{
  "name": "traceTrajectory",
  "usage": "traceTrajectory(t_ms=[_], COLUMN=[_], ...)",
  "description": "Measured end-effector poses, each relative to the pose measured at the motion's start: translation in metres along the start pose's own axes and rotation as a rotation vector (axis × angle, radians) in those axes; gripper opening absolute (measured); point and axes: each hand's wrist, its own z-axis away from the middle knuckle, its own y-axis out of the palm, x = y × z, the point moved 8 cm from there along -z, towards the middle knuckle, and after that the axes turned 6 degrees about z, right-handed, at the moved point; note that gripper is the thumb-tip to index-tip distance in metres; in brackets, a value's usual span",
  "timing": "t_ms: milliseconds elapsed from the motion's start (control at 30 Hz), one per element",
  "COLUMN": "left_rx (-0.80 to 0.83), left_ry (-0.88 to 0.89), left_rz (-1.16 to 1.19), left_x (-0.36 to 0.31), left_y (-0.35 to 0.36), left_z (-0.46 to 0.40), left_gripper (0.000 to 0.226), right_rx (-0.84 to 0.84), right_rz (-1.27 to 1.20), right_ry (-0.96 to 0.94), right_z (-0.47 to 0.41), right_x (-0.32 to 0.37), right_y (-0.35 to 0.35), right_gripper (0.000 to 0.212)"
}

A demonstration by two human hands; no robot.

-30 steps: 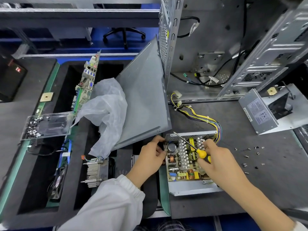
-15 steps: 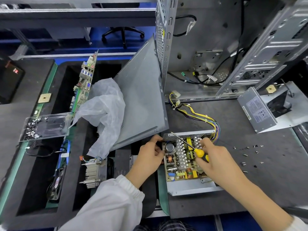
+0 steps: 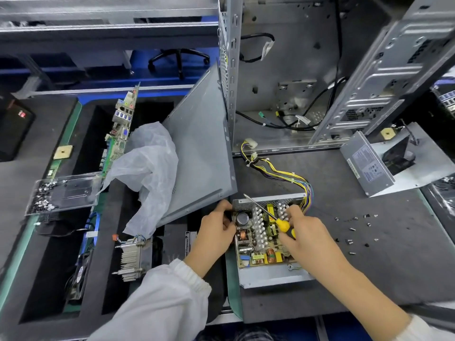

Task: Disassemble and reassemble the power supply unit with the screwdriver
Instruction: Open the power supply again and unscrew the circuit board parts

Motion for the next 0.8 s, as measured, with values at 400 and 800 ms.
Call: traceTrajectory(t_ms=[400, 800], left_rx=[-0.004, -0.018], left_ry=[0.001, -0.003], left_rz=[0.019, 0.039], left_x=[0.0049, 0.0048], left_y=[0.0004, 0.001], left_z=[0.0005, 0.0004], left_gripper=[0.034, 0.033], right_rx=[0.025, 0.003], right_rz=[0.028, 0.017], right_ry=[0.013, 0.007], right_z=[0.0006, 0.0003], right_x=[-0.0009, 0.0014], right_y=[0.0012, -0.002], right_gripper=[0.027, 0.026])
